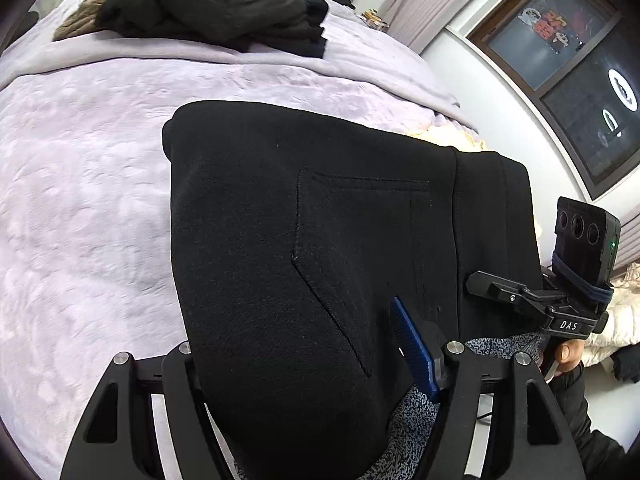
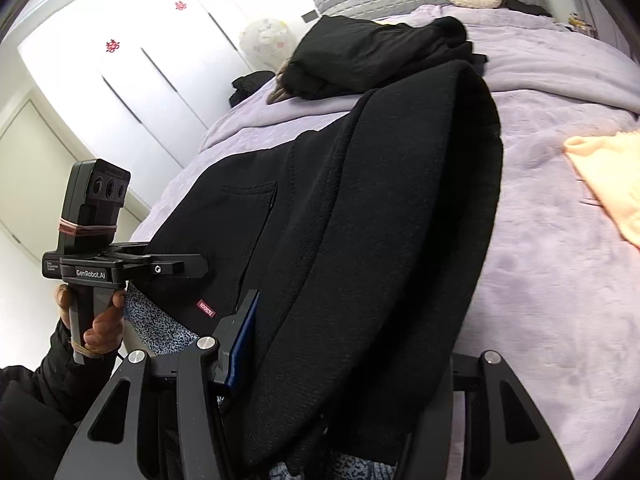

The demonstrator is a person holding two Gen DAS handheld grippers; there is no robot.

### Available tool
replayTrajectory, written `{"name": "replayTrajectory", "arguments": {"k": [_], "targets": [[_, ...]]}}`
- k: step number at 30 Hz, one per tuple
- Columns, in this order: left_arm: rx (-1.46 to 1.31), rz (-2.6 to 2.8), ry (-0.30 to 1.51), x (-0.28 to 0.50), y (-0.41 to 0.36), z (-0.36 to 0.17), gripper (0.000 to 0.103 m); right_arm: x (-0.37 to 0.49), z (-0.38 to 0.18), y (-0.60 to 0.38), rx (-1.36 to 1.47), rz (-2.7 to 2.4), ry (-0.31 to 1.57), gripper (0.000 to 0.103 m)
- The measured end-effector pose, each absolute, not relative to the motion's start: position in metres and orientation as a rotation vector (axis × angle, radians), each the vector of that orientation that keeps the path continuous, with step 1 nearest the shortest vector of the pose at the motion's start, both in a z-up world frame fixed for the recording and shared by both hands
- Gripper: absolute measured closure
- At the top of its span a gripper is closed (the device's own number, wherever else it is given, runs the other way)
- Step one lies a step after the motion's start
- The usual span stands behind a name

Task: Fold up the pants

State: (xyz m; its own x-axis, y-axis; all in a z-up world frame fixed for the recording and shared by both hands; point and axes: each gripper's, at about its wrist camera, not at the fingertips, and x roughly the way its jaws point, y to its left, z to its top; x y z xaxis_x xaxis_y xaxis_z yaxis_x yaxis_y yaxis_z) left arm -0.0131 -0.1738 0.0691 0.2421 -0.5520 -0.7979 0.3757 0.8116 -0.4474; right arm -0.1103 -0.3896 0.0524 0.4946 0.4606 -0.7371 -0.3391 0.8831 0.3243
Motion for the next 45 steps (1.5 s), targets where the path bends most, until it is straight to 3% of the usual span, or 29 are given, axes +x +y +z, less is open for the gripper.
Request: {"name": "replayTrajectory", "arguments": {"k": [10, 13, 18, 21, 27, 32, 37, 45], "targets": [[-0.104, -0.603, 1.246, 0.003, -0.222, 0.026, 0.030, -0.086, 0.018, -0.448, 0.223, 0.458, 1.021, 0.045], [-0.112, -0.598, 1.254, 0.003, -0.219, 0.021, 0.022, -0.082, 0.006, -0.460, 0.273, 0.457, 1.024, 0.036], [-0.108, -0.579, 1.262, 0.001, -0.211, 0.031, 0.022, -0.093, 0.015, -0.476, 0.361, 0.406, 1.005, 0.031], [-0.098, -0.533, 1.178, -0.011, -0.189, 0.057, 0.022, -0.120, 0.045, -0.478, 0.252, 0.254, 0.907, 0.020], [-0.095, -0.593, 1.020, -0.039, -0.187, 0.099, 0.022, -0.181, 0.084, -0.411, 0.043, 0.339, 0.726, 0.019], [0.084, -0.602, 1.007, -0.048, -0.243, 0.084, 0.022, -0.186, 0.051, -0.371, -0.006, 0.363, 0.806, 0.019], [0.162, -0.572, 1.047, -0.049, -0.251, 0.045, 0.022, -0.186, 0.016, -0.400, 0.078, 0.320, 0.869, 0.020], [0.136, -0.568, 0.950, -0.037, -0.250, 0.090, 0.022, -0.183, 0.073, -0.410, 0.008, 0.279, 0.739, 0.019]]}}
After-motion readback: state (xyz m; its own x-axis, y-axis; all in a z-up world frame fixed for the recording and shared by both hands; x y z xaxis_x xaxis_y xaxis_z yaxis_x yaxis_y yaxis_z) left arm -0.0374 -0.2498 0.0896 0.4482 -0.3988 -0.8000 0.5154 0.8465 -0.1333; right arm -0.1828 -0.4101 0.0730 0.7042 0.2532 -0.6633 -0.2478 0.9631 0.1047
